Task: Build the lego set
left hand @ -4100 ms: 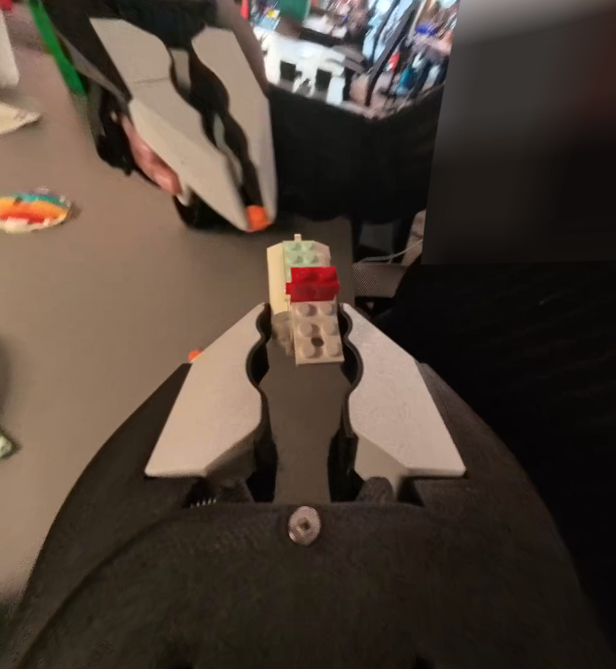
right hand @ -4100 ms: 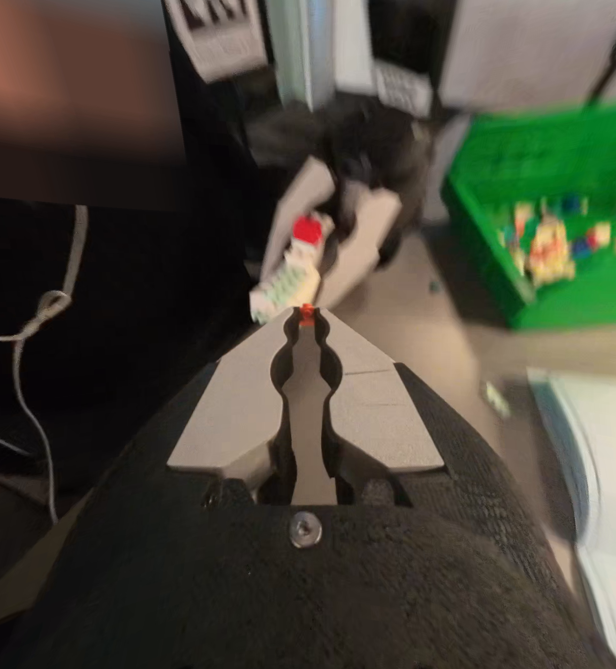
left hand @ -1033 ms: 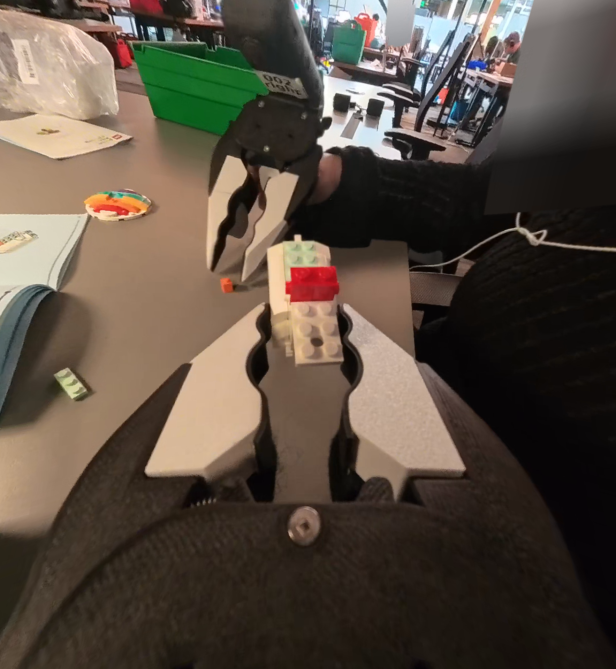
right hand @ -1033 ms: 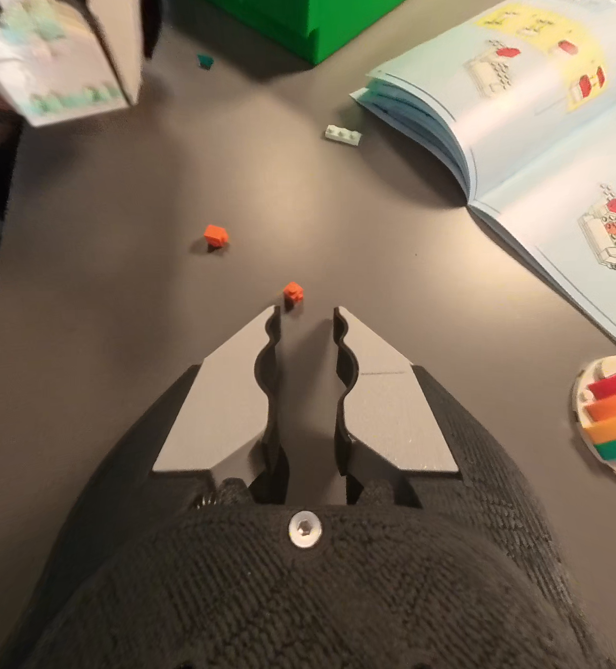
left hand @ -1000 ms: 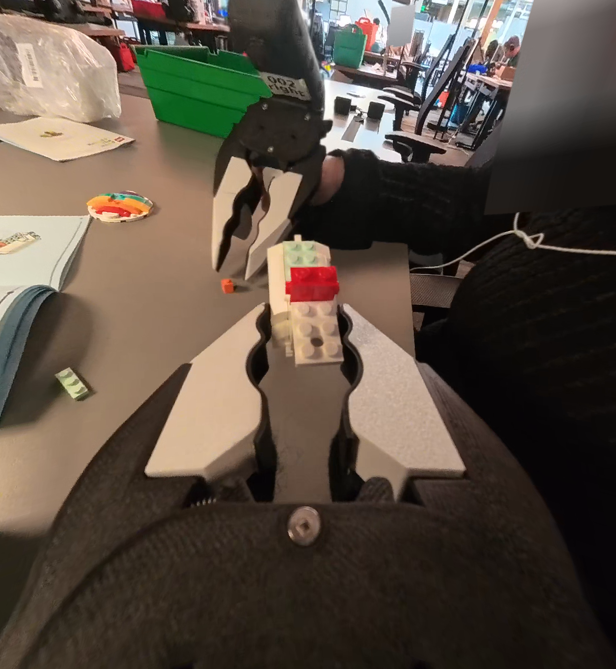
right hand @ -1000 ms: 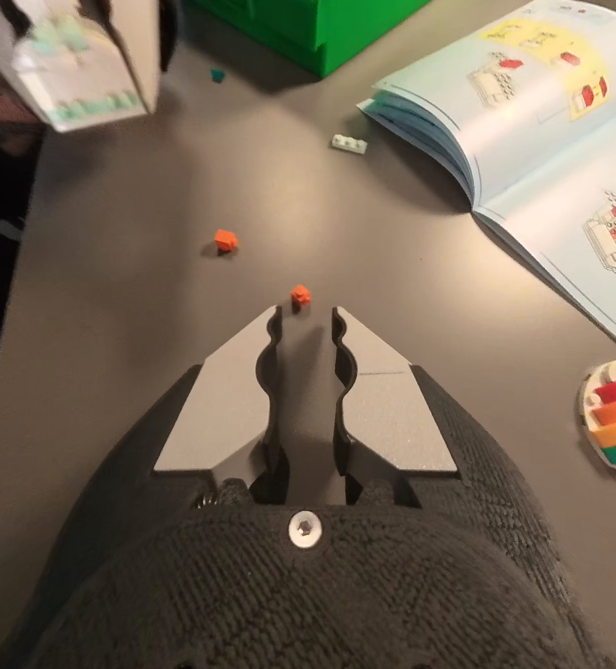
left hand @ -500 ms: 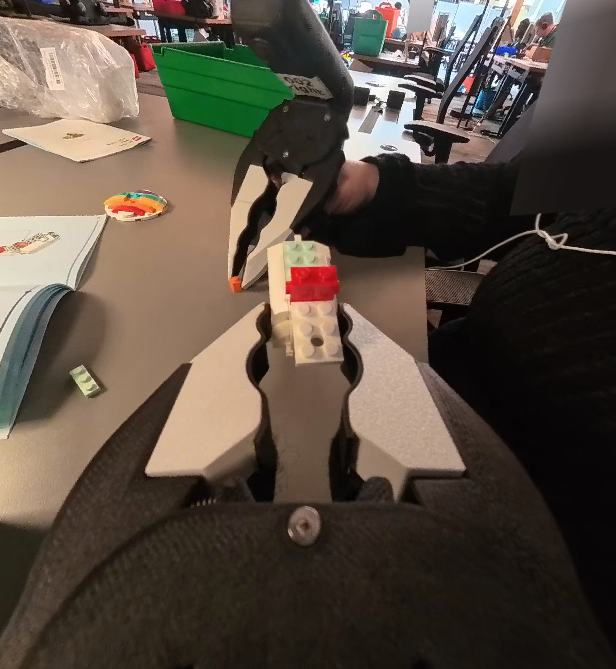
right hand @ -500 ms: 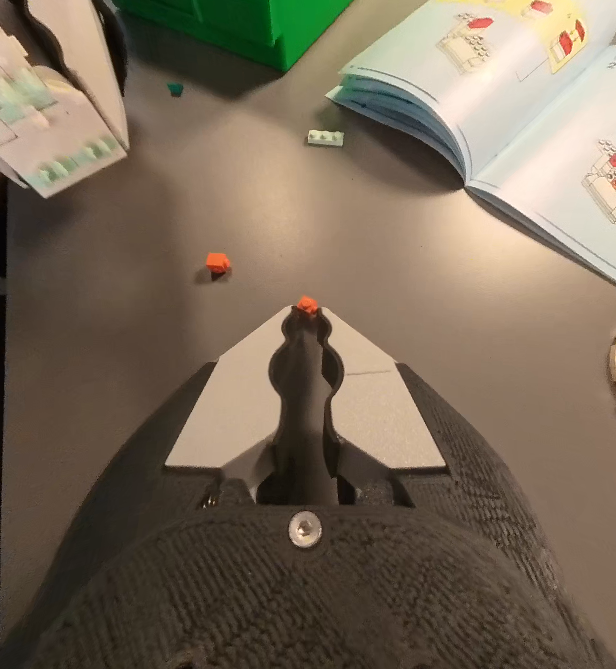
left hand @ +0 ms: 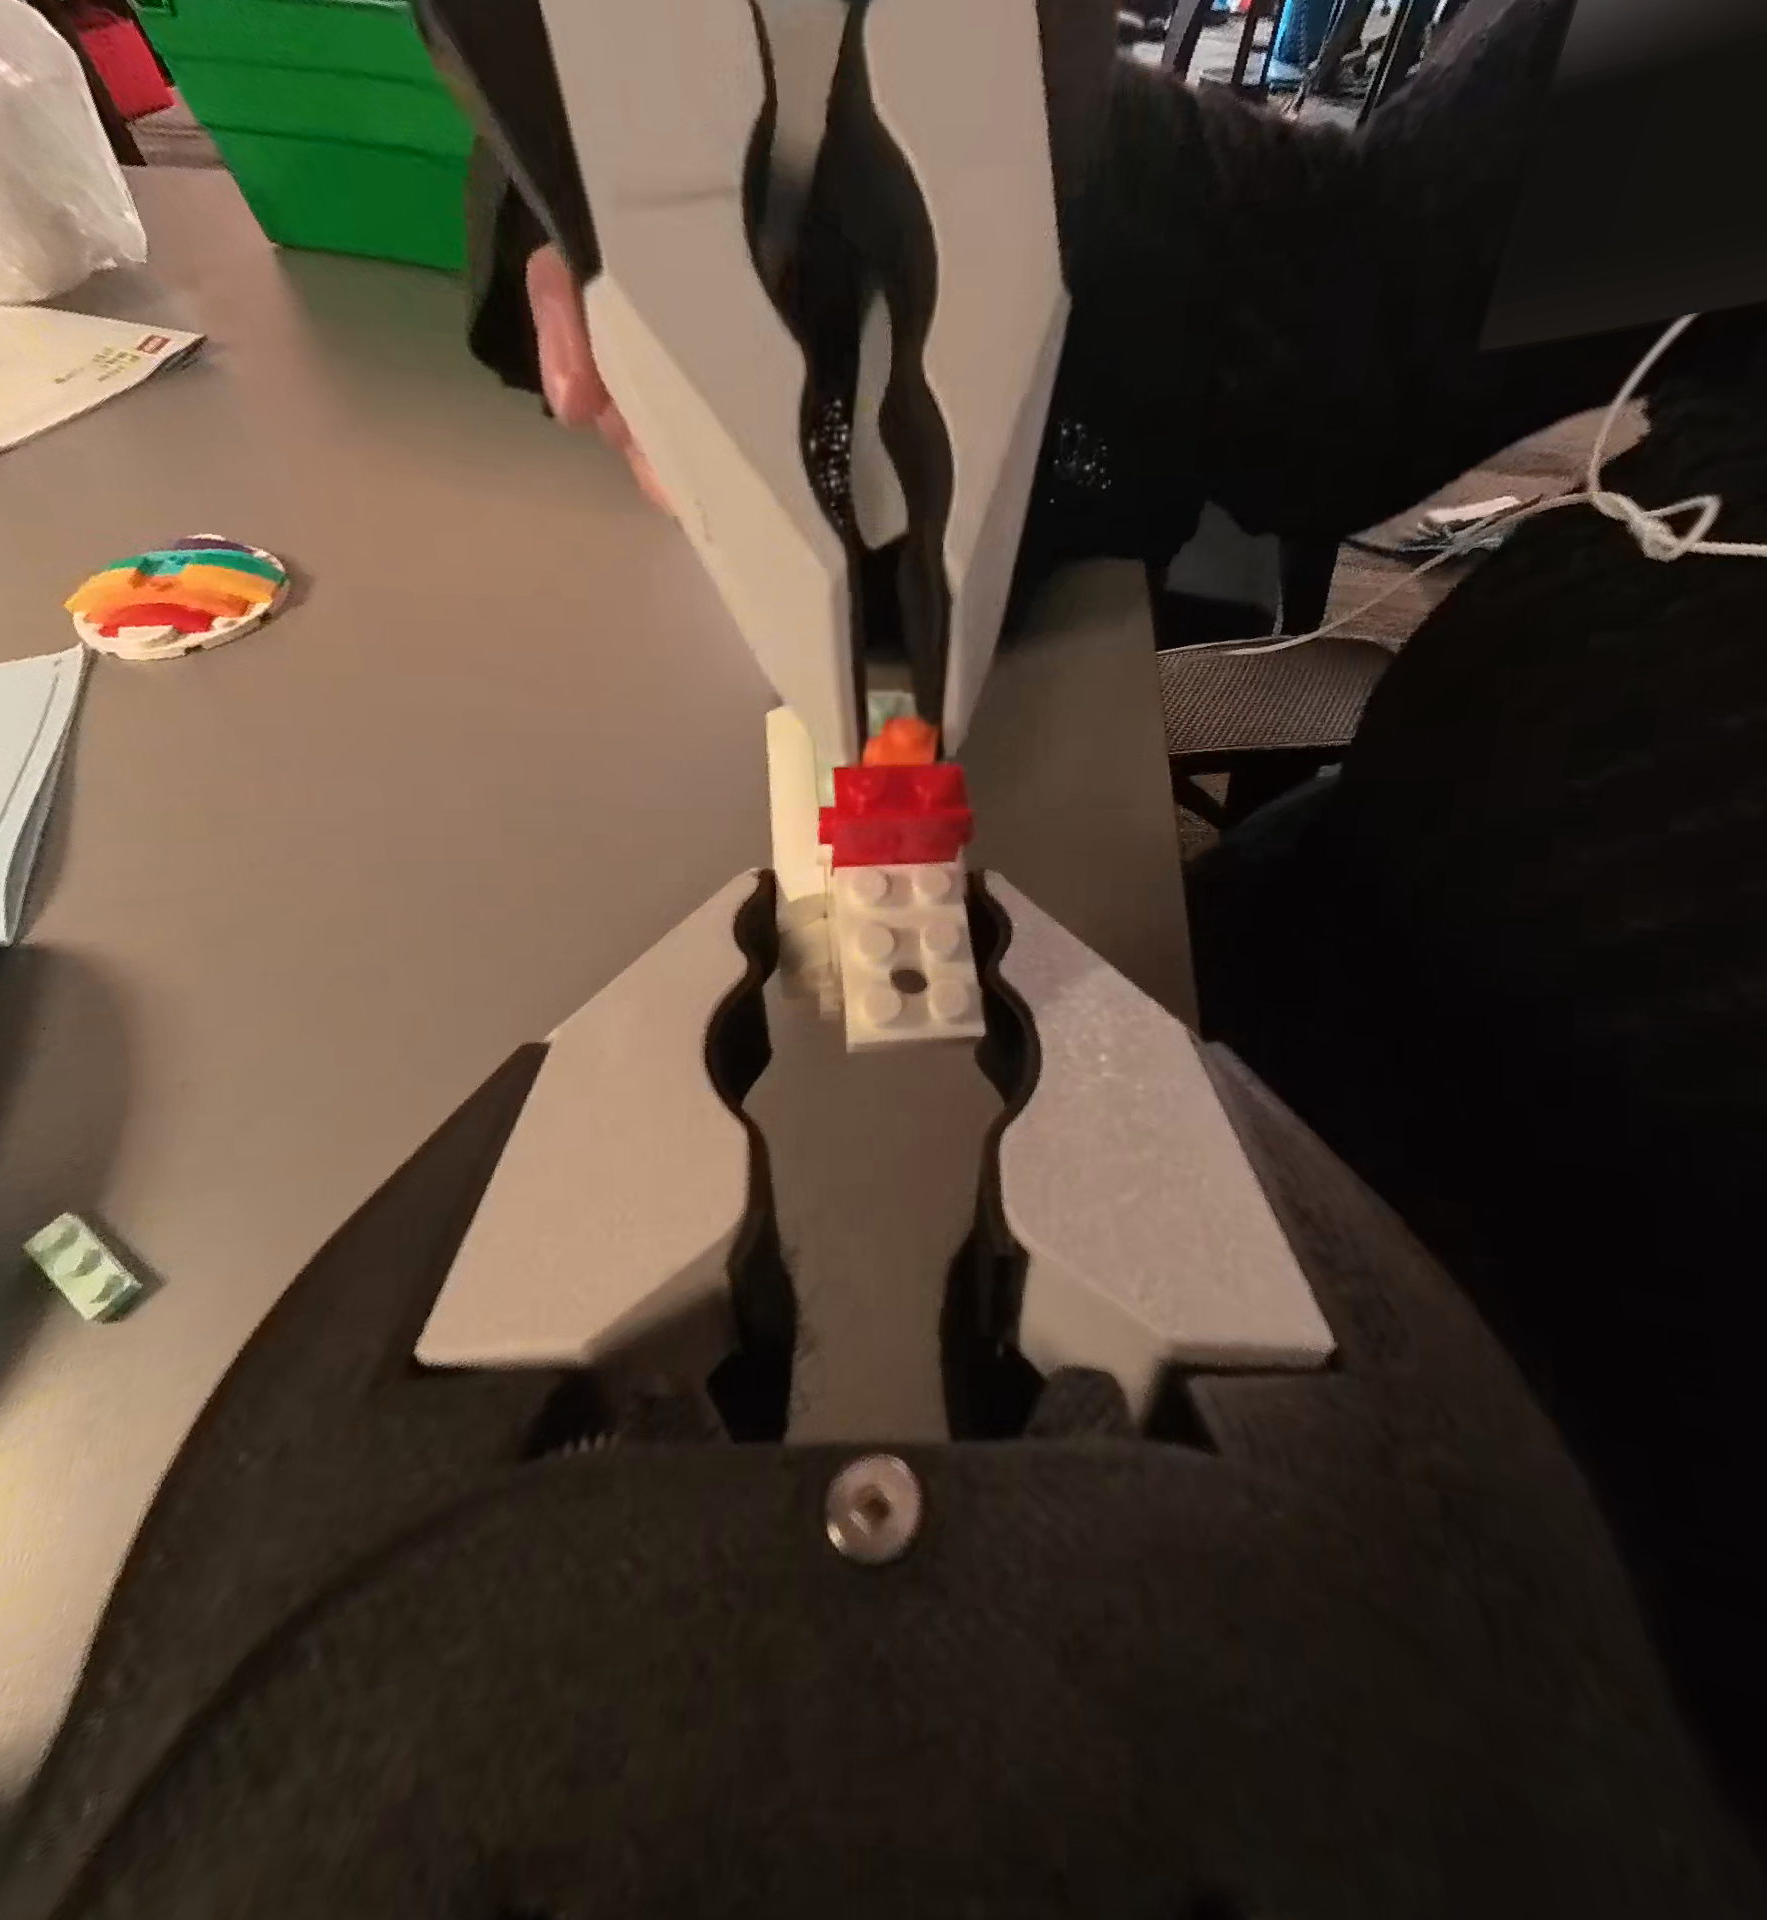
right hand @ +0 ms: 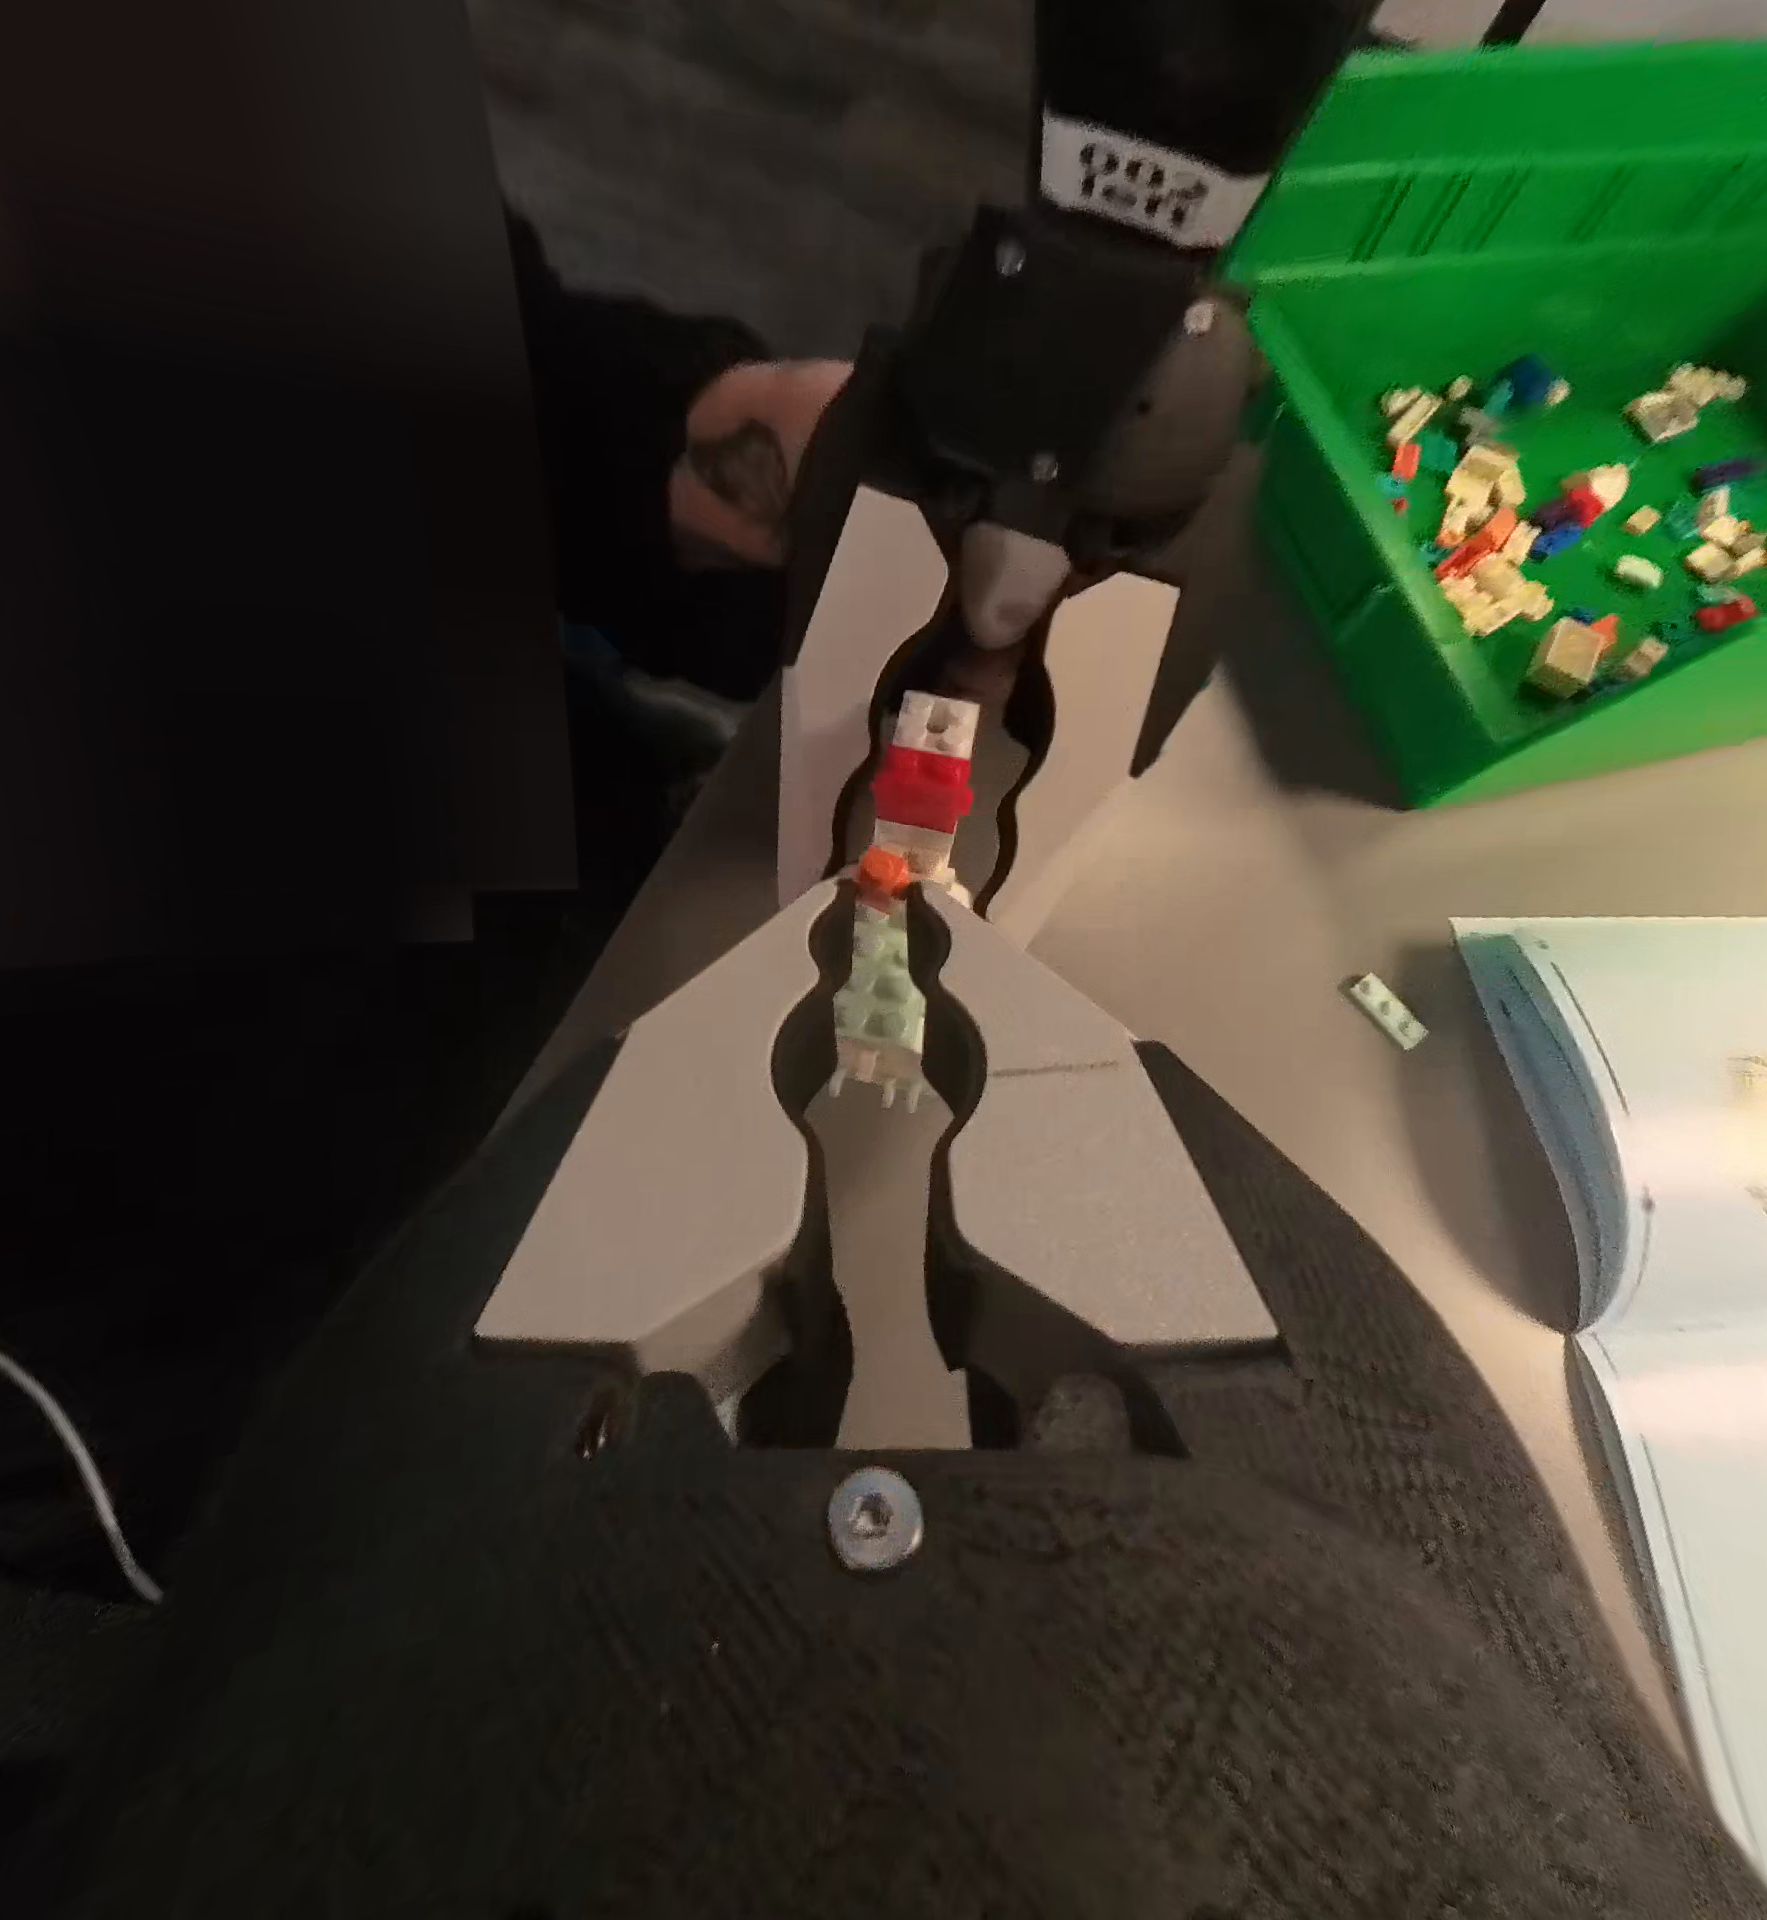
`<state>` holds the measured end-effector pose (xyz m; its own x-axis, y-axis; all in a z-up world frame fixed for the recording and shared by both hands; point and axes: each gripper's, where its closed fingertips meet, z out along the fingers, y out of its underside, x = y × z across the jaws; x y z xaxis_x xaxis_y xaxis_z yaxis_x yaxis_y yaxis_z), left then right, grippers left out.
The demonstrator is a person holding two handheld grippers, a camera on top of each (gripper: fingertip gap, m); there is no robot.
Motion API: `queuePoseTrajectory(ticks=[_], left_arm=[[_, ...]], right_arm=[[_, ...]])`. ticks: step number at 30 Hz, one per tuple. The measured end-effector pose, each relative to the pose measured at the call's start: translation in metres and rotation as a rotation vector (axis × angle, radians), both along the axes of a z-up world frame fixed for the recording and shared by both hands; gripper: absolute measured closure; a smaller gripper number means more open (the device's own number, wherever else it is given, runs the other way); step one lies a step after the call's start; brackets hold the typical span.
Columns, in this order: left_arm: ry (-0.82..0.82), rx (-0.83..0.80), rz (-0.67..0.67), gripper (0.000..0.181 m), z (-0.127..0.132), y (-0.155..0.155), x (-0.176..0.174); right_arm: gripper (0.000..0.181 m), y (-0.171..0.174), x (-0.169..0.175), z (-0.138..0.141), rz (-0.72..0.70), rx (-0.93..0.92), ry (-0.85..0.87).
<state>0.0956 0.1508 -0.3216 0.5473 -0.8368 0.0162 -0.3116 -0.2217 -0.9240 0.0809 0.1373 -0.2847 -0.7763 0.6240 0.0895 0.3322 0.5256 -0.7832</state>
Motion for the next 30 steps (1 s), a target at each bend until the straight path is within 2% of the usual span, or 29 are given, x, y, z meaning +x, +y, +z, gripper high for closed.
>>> queuePoseTrajectory(ticks=[6, 15, 30], left_arm=[[0.022, 0.007, 0.002, 0.146, -0.002, 0.000, 0.001], [0.041, 0.007, -0.013, 0.146, -0.004, -0.002, 0.003], [0.038, 0.008, -0.024, 0.146, -0.004, -0.003, 0.004]], right_arm=[[0.174, 0.008, -0.001, -0.005, -0.021, 0.059, -0.064], [0.173, 0.005, 0.000, -0.012, 0.048, 0.102, -0.140], [0.172, 0.006, 0.001, -0.015, 0.065, 0.104, -0.171]])
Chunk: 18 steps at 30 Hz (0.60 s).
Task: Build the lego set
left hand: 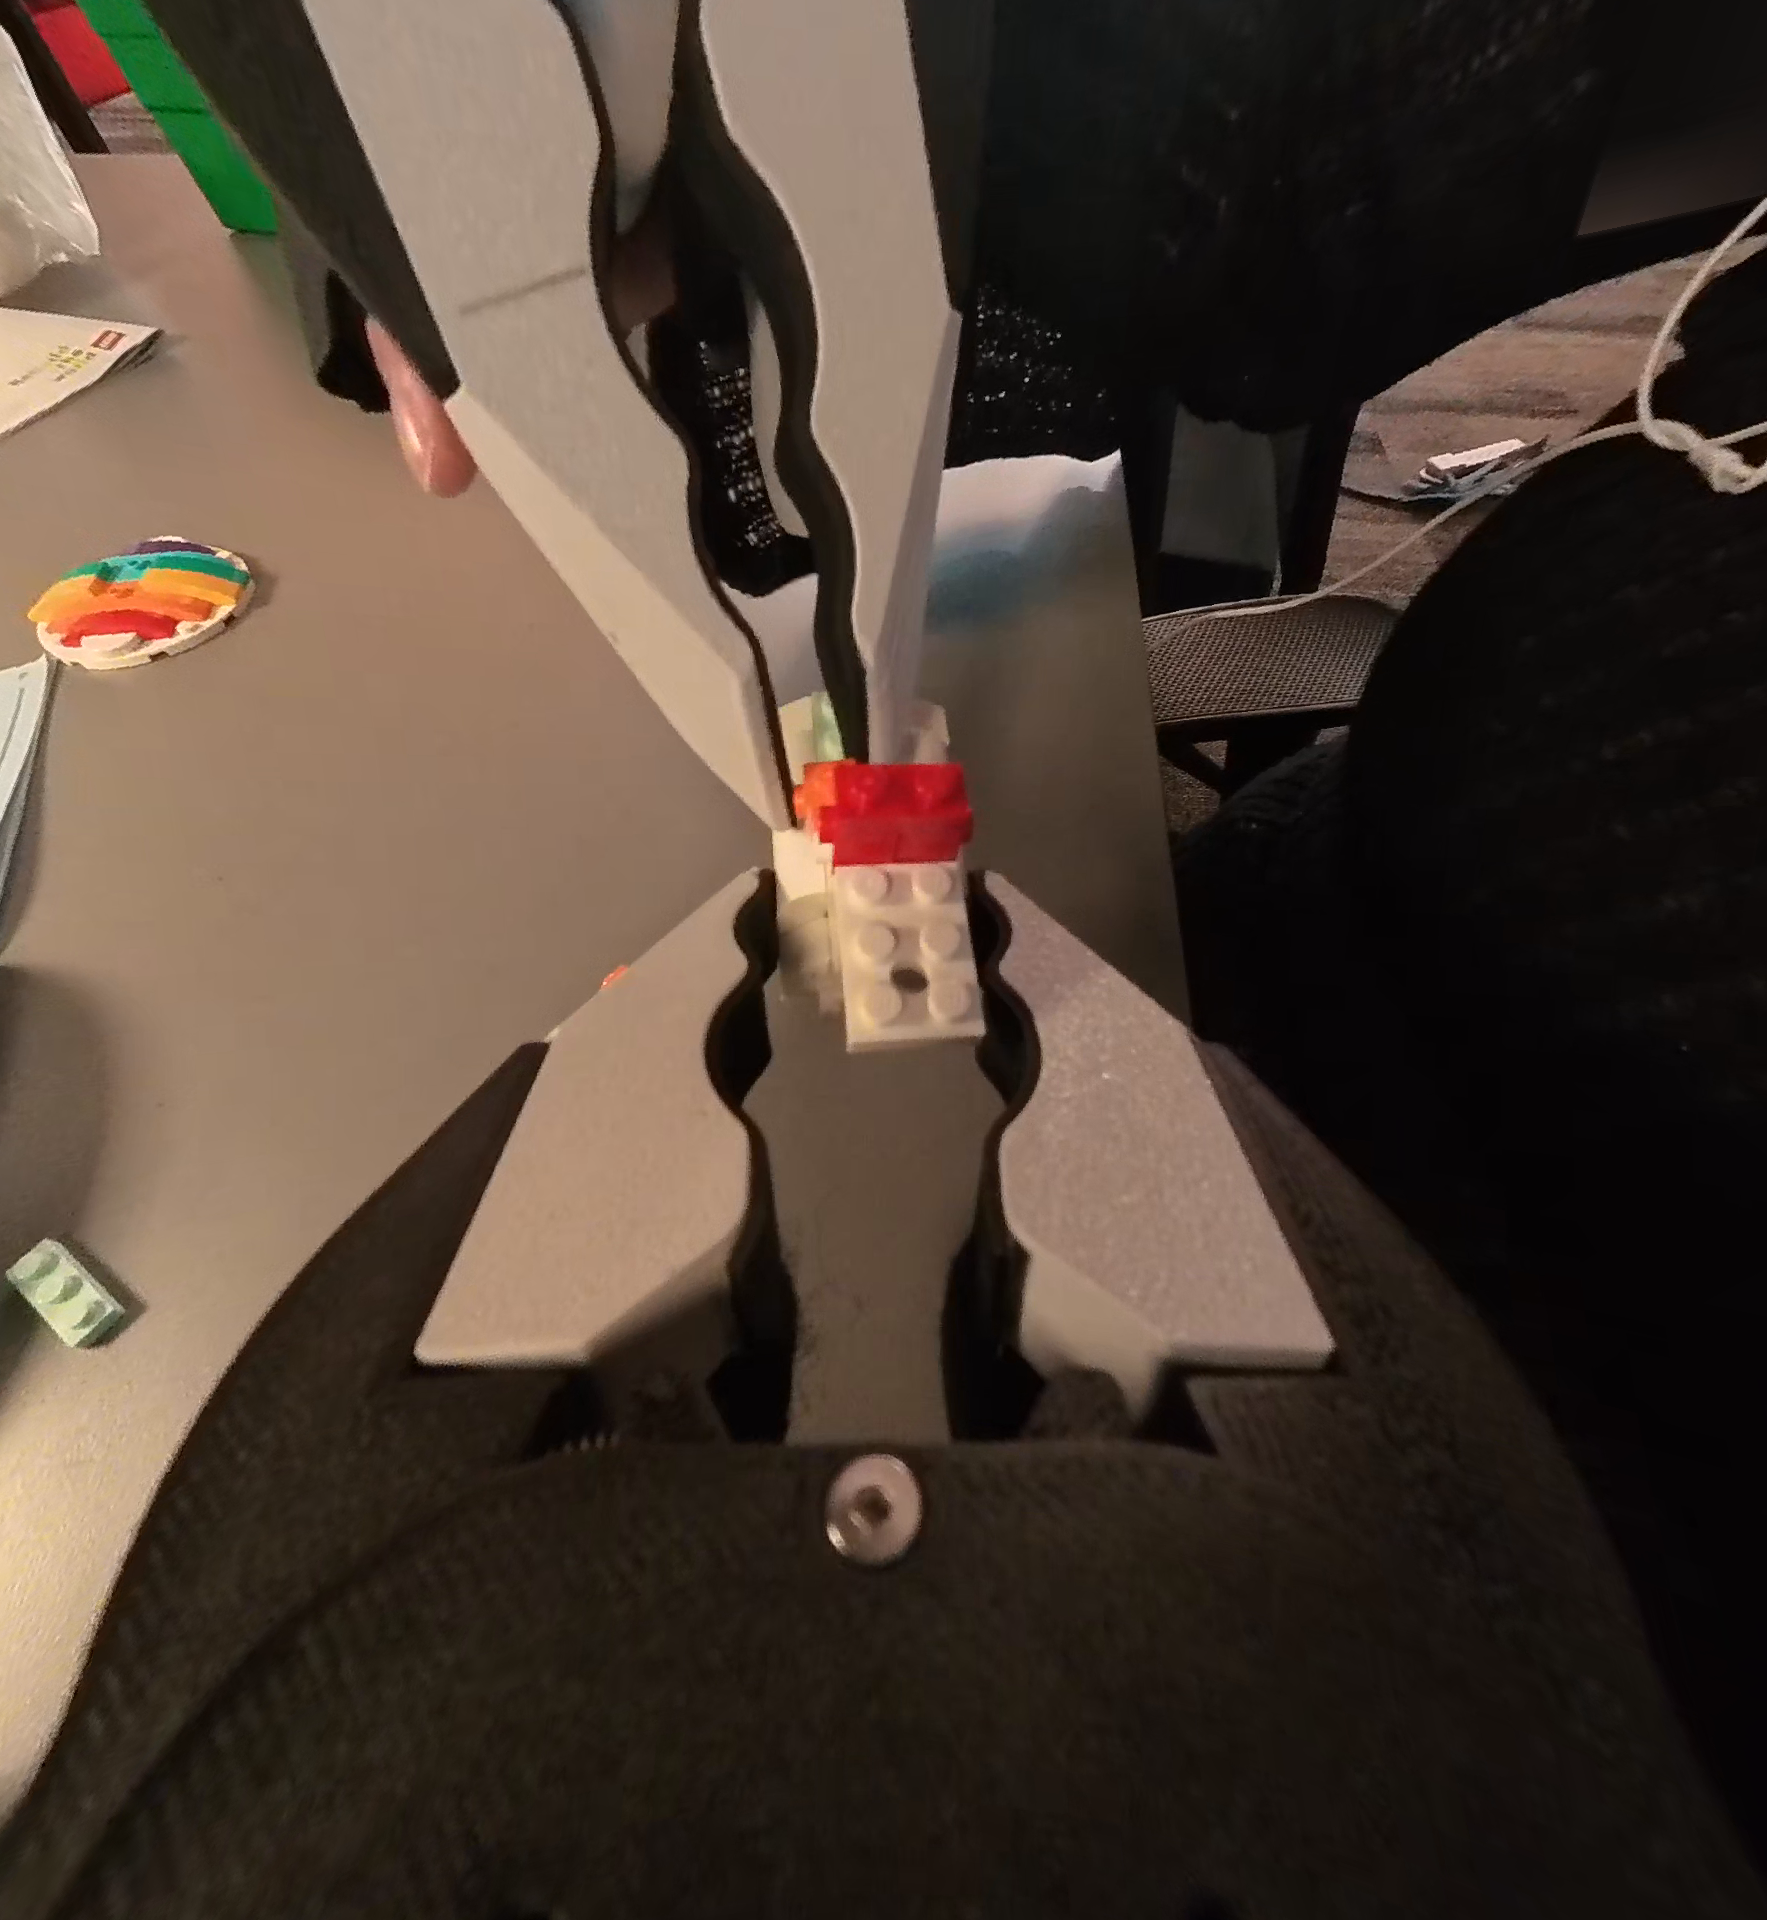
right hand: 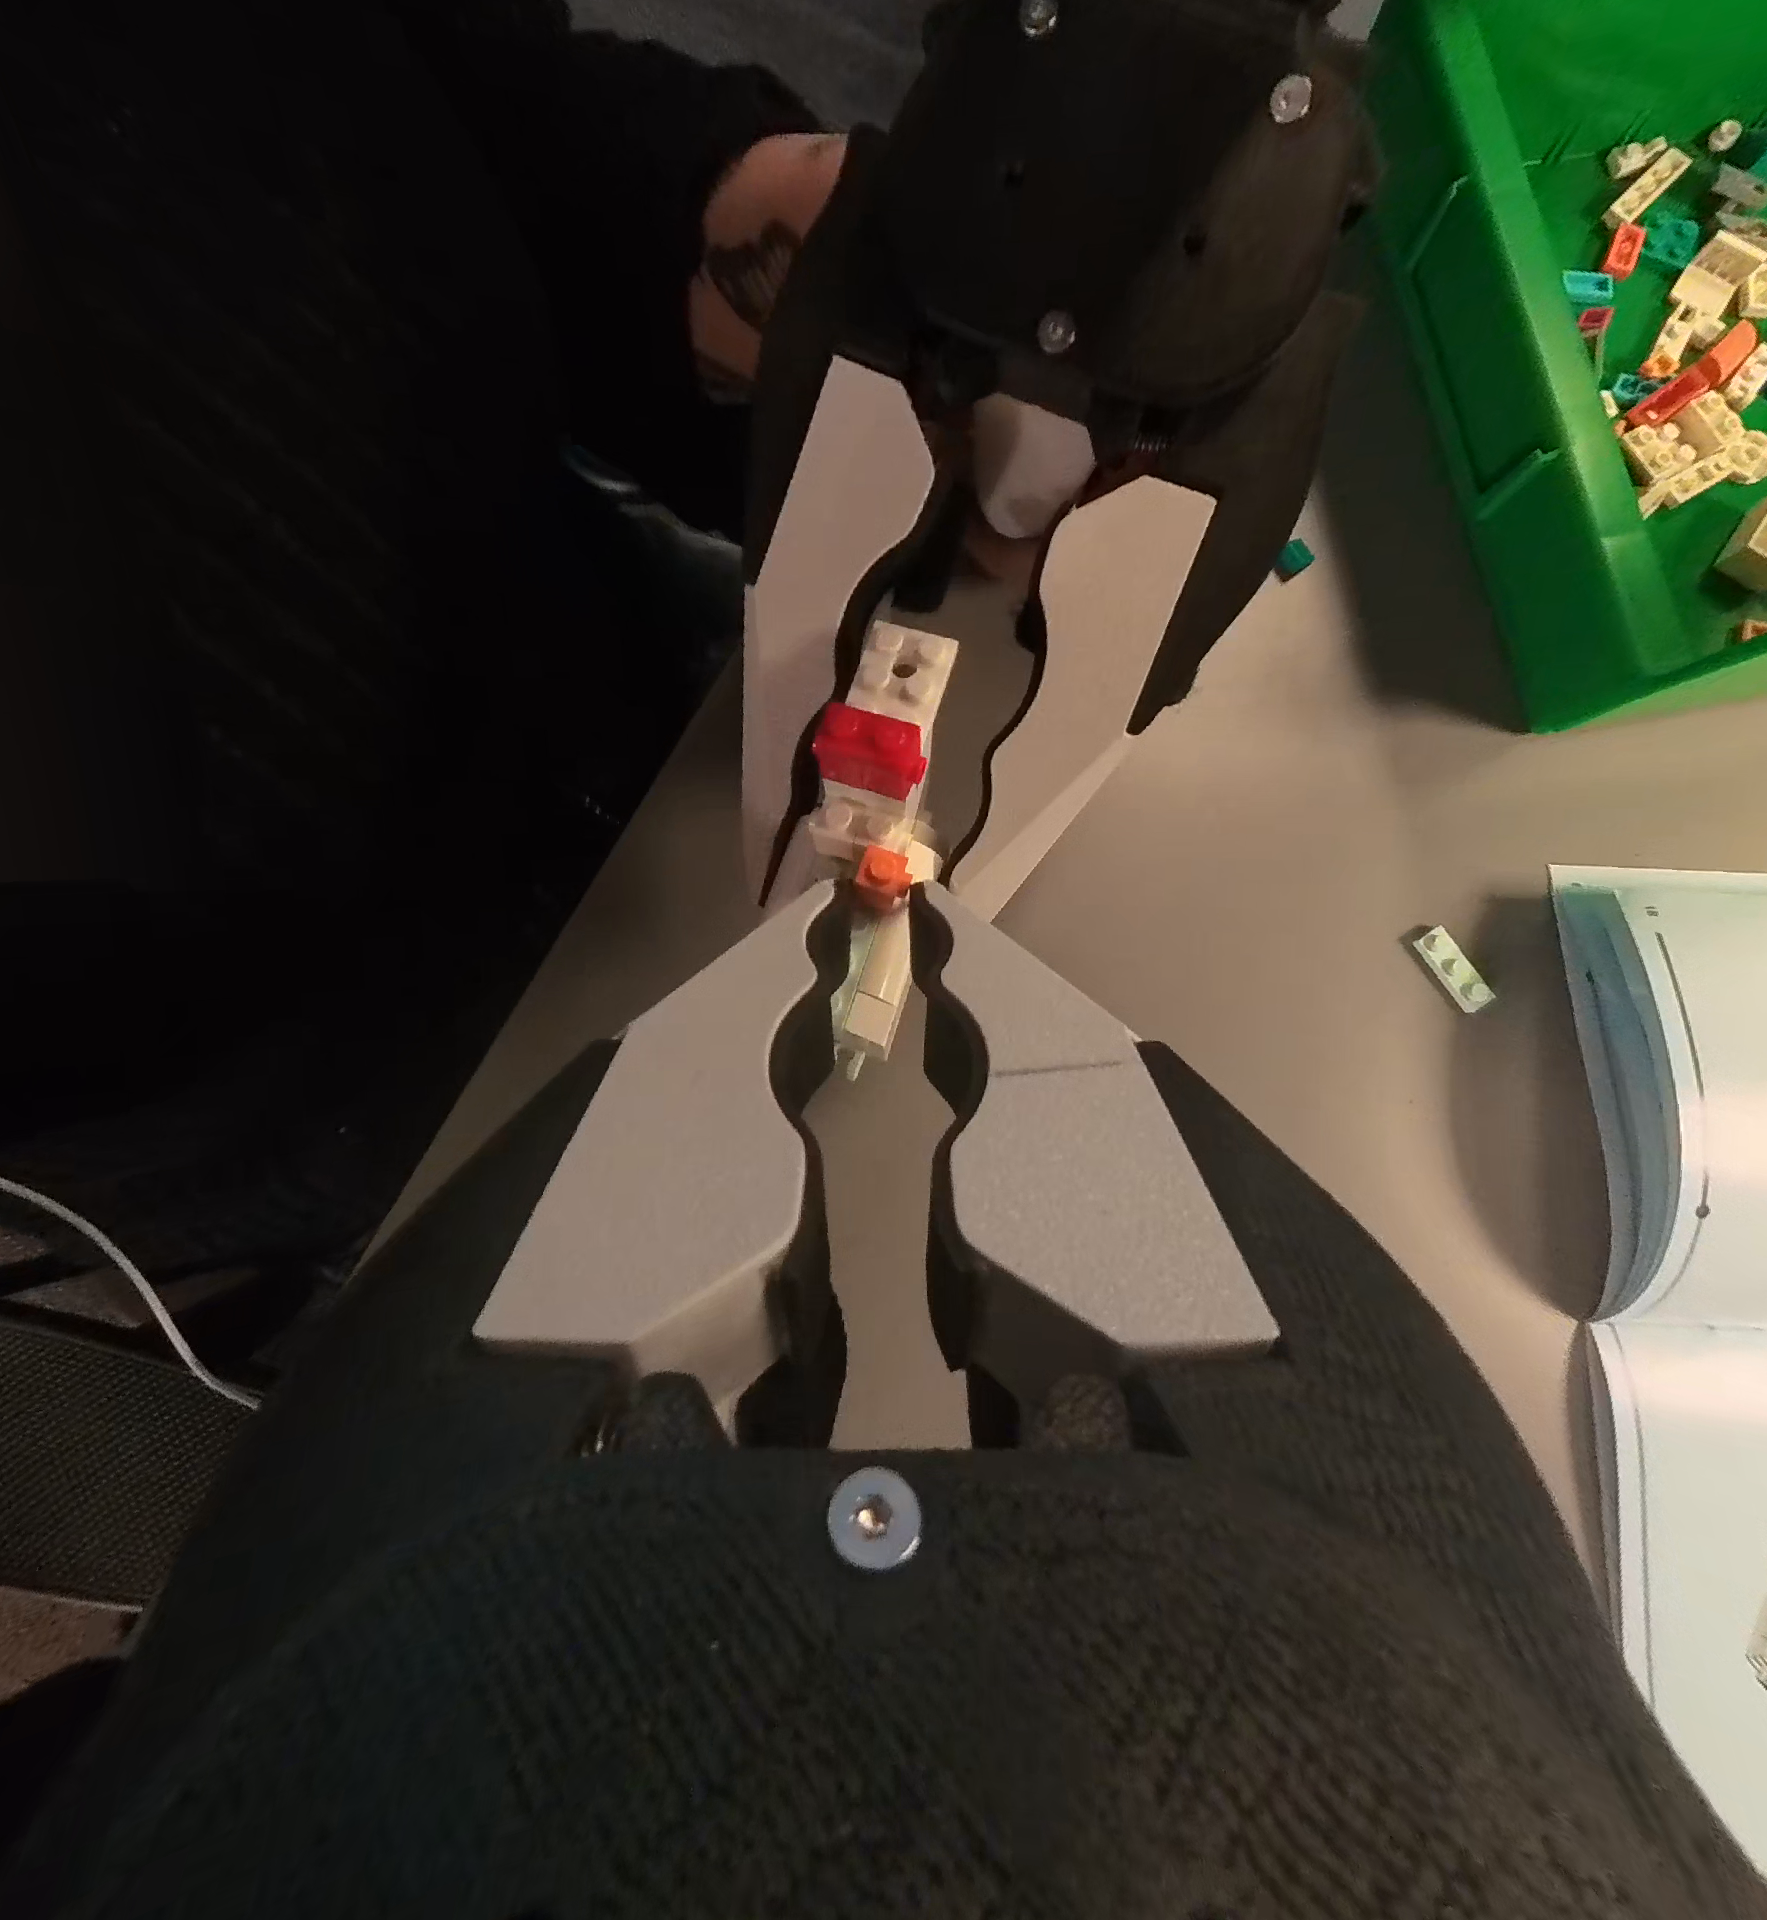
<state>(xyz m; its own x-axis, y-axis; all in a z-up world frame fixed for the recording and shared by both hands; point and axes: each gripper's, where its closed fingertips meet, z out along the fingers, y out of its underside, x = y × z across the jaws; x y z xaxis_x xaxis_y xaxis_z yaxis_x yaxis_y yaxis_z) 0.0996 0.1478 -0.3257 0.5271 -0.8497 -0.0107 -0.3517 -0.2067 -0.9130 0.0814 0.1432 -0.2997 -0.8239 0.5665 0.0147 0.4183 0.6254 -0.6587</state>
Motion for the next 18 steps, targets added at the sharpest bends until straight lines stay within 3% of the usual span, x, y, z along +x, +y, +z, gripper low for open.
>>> queuePoseTrajectory(ticks=[18], left_arm=[[-0.012, -0.008, 0.005, 0.146, 0.0007, 0.0006, -0.0005]], right_arm=[[0.170, -0.0011, -0.0001, 0.0004, -0.001, 0.002, 0.005]])
